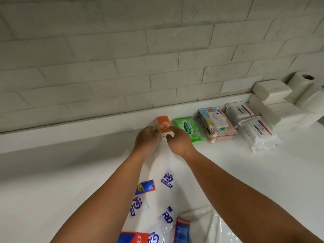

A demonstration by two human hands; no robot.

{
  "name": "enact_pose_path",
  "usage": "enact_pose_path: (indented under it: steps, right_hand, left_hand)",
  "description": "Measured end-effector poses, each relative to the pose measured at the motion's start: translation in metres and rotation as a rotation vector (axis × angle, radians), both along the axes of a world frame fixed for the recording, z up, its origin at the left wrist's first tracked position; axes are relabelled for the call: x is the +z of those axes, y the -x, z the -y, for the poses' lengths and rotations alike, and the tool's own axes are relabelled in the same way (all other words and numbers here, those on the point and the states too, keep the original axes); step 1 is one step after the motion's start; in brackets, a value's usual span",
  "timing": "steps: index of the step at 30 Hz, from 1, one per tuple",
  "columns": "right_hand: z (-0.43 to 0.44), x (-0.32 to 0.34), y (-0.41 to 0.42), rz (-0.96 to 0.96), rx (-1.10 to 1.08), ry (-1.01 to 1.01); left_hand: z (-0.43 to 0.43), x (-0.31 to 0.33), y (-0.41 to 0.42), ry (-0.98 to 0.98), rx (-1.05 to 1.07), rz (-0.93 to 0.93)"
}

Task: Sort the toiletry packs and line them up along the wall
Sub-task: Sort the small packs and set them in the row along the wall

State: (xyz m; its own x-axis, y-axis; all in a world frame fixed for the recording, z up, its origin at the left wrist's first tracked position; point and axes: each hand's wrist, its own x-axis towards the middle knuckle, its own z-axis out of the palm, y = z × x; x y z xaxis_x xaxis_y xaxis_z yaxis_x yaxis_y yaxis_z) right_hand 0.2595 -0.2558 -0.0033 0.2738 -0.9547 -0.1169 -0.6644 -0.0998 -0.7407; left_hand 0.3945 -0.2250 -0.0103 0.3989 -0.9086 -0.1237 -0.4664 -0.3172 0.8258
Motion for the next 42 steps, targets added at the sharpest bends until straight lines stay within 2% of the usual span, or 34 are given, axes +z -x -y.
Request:
enact_pose_path:
  steps: [6, 11, 22, 30, 34, 38, 42]
  right_hand:
    - [-0.059, 0.006, 0.025, 0.080, 0.092, 0.051]
    - [-0.110, -0.001, 0.069, 0.100, 0.059, 0.060]
    - [-0.232, -0.028, 0.175, -0.074, -0.132, 0.067]
    - [-0.278, -0.046, 0.237, -0.182, -0.322, 0.126]
    - [-0.285, -0.056, 0.273, -0.288, -0.466, 0.073]
    - [-0.282, -0.058, 0.304, -0.383, -0.455, -0.059]
    - [-0.275, -0.059, 0.319, -0.346, -0.372, -0.095]
  left_hand:
    - [-0.067, 0.001, 0.016, 0.071, -0.071, -0.068]
    - [-0.128, -0.003, 0.042, 0.088, -0.151, -0.051]
    - [-0.216, -0.040, 0.132, 0.031, -0.478, 0.019]
    - [-0.236, -0.053, 0.195, 0.088, -0.630, 0.178]
    - [-0.241, -0.052, 0.233, 0.055, -0.687, 0.265]
    - [-0.242, -0.048, 0.268, -0.008, -0.676, 0.353]
    - [-0.240, -0.048, 0.297, -0.104, -0.661, 0.473]
